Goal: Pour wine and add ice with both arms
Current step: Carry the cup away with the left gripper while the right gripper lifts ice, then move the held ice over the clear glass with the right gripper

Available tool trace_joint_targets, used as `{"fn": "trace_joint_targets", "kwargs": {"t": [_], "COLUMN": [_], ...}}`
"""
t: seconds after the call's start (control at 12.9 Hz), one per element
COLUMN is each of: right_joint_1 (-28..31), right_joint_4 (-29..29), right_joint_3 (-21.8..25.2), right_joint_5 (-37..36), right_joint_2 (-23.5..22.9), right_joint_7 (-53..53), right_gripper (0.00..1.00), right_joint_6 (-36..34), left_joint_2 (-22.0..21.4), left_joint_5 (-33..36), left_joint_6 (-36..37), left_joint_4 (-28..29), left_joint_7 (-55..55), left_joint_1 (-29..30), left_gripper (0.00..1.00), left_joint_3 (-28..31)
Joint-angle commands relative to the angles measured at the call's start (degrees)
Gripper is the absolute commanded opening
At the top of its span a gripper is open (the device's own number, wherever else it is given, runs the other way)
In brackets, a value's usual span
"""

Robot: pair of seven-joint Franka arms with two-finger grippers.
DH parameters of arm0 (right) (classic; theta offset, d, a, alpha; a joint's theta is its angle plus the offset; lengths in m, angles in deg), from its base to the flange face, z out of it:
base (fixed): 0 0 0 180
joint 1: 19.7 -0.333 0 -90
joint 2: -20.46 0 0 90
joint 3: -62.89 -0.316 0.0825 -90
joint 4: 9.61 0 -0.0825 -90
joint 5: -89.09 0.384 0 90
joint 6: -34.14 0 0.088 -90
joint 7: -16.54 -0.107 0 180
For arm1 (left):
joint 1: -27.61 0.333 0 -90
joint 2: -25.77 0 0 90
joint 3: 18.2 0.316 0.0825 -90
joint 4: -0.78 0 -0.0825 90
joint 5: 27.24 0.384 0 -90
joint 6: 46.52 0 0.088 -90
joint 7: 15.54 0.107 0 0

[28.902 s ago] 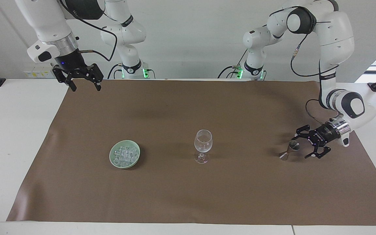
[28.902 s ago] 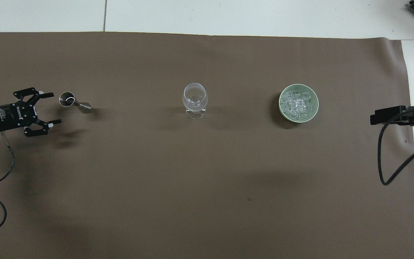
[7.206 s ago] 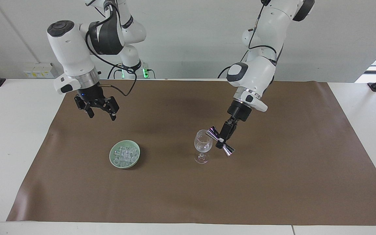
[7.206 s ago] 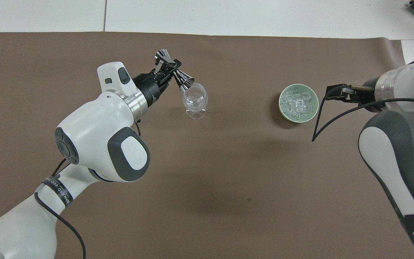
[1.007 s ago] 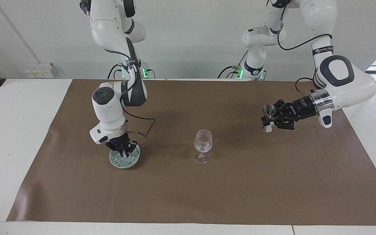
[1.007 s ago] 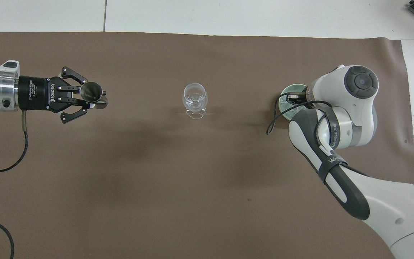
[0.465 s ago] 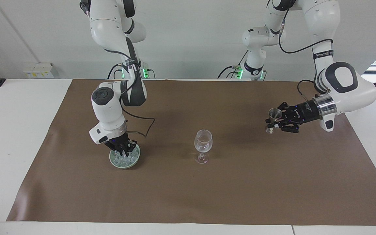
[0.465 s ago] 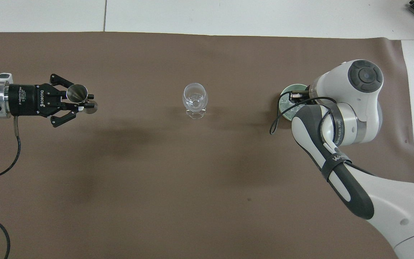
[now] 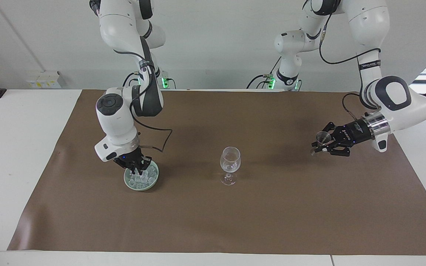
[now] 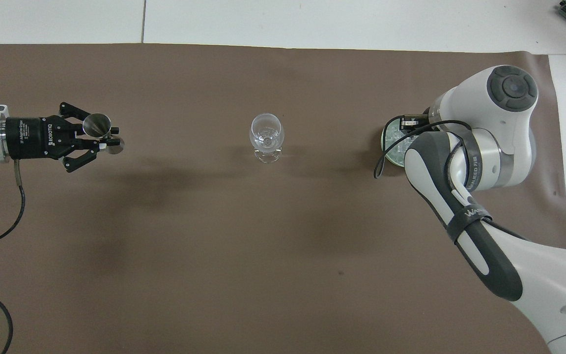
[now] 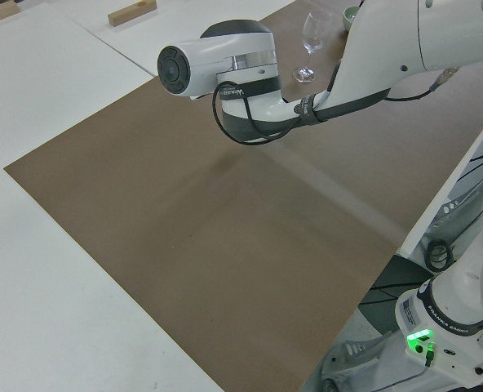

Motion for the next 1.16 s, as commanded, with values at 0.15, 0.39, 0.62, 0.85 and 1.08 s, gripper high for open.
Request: {"fn": "trace_joint_targets", "kwargs": {"t": [0.15, 0.39, 0.62, 0.85, 1.08], "right_joint_1": [-0.53, -2.19, -5.18, -5.89, -5.98], "right_joint_4": [5.09, 9.40, 11.07, 12.48, 14.23], "right_joint_3": [-0.40, -0.48, -0.48, -2.67, -3.03], "right_joint_5": [2.07, 2.69, 2.17, 2.17, 1.64], "right_joint_2": [0.33, 0.24, -0.11, -0.38, -0.20], "right_joint_7": [-4.31, -11.69, -16.36, -15.94, -11.72], "right_gripper": [0.00, 0.00, 0.00, 0.00, 0.00], "right_joint_6": [-5.76, -10.07, -10.61, -10.70, -11.39], "left_joint_2": [-0.18, 2.37, 4.56, 5.80, 6.93], "left_joint_5": [-1.48, -4.72, -10.35, -11.32, -12.89], "left_joint_6": [-0.78, -0.17, 2.28, 2.03, 1.68], "left_joint_4": [1.20, 1.82, 3.84, 4.11, 4.81], "left_joint_7": [0.59, 0.85, 3.29, 4.10, 9.44], "left_joint_1": [0.88, 1.85, 3.16, 3.34, 3.43], "left_gripper": [0.00, 0.00, 0.00, 0.00, 0.00], "left_joint_3": [2.72, 4.04, 5.88, 5.97, 5.97]}}
